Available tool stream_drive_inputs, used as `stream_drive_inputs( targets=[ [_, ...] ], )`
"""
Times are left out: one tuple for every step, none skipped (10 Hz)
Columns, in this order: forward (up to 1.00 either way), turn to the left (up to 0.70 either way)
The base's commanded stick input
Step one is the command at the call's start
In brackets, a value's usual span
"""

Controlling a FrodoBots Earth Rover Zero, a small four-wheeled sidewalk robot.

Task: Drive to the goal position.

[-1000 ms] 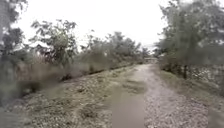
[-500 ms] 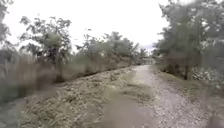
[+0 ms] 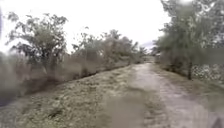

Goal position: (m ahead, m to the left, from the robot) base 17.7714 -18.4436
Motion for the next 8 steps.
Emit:
stream_drive_inputs(
  targets=[
    [0.7,-0.05],
    [0.7,-0.24],
    [0.7,-0.35],
    [0.7,-0.35],
    [0.7,-0.35],
    [0.7,-0.35],
    [0.7,-0.35],
    [0.7,-0.16]
  ],
)
